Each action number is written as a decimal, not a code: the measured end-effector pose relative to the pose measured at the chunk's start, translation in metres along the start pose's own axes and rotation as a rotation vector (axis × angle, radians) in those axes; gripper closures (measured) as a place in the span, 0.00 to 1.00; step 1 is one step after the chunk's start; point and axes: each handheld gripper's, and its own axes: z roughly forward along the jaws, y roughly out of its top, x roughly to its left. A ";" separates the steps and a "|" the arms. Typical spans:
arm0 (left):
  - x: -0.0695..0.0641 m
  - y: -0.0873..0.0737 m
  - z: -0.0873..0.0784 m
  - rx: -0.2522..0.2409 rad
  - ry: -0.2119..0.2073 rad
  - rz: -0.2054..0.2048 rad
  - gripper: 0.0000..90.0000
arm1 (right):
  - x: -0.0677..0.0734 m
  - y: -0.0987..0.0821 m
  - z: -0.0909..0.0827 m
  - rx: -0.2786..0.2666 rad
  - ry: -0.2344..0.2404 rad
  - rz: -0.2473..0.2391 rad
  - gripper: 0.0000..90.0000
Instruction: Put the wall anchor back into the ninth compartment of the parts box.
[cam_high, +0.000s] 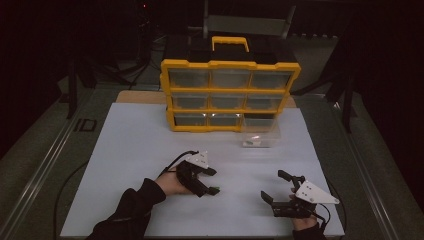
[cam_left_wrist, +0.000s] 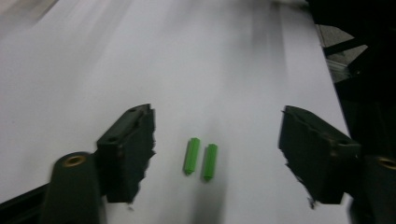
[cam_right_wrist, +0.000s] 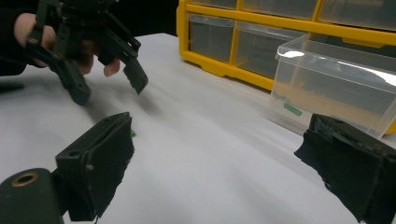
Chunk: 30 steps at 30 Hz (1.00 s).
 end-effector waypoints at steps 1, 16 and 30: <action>0.001 -0.001 0.002 0.000 -0.002 -0.003 0.36 | 0.000 0.000 0.000 -0.001 0.001 0.000 0.09; 0.016 -0.010 0.021 0.076 -0.010 -0.016 0.76 | -0.001 0.000 -0.001 -0.001 0.000 0.003 0.09; 0.017 -0.004 0.026 0.141 -0.006 0.012 0.94 | -0.001 0.000 -0.001 0.000 -0.003 0.002 0.09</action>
